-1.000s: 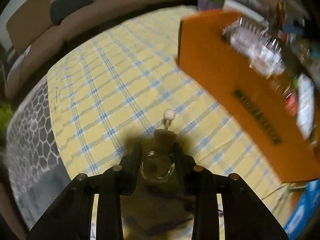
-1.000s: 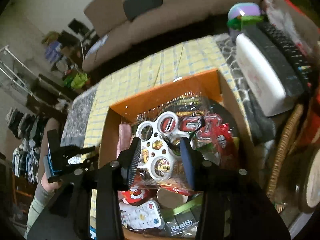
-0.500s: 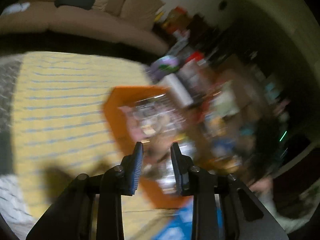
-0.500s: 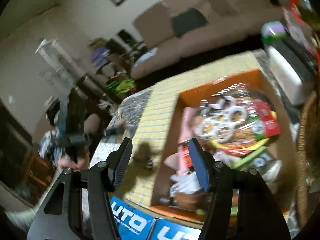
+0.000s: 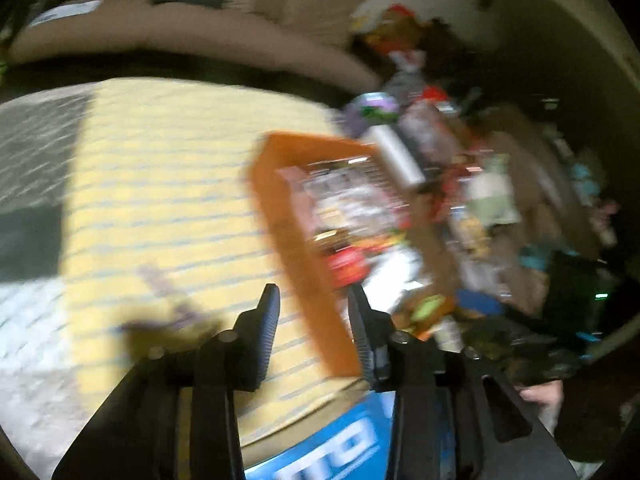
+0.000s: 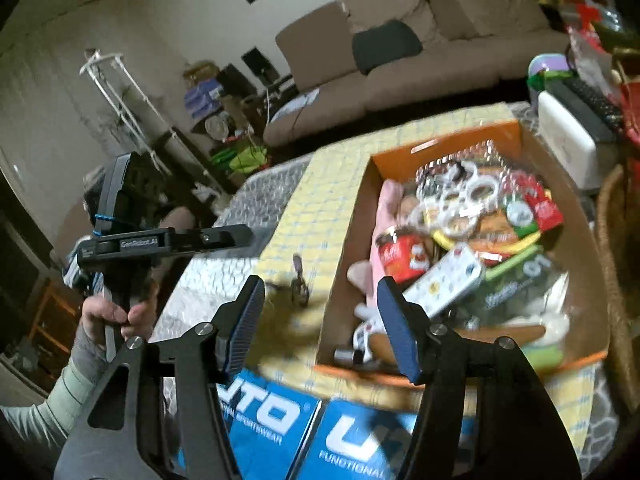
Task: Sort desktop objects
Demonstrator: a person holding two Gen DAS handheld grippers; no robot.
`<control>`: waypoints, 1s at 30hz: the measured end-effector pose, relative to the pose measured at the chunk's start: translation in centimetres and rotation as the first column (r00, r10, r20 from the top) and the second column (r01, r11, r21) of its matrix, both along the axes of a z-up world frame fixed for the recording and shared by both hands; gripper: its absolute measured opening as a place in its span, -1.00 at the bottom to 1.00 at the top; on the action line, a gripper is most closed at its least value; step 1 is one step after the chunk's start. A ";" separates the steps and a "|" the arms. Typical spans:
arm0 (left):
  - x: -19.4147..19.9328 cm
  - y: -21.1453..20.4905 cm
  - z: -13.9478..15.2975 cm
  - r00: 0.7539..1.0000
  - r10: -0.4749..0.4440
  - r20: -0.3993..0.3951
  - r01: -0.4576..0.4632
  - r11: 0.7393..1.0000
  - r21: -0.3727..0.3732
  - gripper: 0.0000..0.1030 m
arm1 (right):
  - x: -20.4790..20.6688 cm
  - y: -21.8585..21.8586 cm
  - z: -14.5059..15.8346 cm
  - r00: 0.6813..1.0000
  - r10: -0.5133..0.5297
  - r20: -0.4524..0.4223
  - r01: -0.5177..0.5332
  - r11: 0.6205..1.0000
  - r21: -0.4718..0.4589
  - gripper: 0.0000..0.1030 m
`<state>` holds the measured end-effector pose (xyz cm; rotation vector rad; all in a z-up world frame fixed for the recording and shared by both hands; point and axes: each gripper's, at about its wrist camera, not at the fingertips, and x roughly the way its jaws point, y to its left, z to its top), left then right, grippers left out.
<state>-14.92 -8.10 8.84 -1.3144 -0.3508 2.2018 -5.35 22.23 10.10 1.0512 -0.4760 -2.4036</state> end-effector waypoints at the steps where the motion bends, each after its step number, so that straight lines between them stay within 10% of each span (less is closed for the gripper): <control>1: 0.5 -1.2 -0.5 0.999 0.049 0.004 -0.049 0.998 -0.044 -0.25 | -0.1 -0.9 0.0 1.000 0.017 0.002 -0.017 1.000 0.019 0.06; 11: 4.9 -12.8 -6.4 0.898 0.427 0.108 -0.424 0.904 -0.046 -0.03 | -1.8 -10.4 -1.2 0.987 0.151 0.053 -0.156 0.981 0.118 0.06; 22: 4.5 -7.7 -9.3 0.980 0.201 -0.002 -0.196 0.955 -0.224 -0.03 | -5.8 -13.6 -4.6 0.983 0.105 0.151 -0.125 0.983 0.132 0.05; 28: 4.2 -4.8 -10.9 0.993 0.109 -0.034 -0.115 0.939 -0.325 -0.04 | -6.4 -15.0 -5.9 0.973 0.143 0.183 -0.164 0.981 0.103 0.05; 30: 4.5 -4.4 -12.0 0.996 0.083 -0.024 -0.086 0.924 -0.372 -0.37 | -6.9 -15.6 -6.5 0.959 0.179 0.220 -0.191 0.981 0.035 0.05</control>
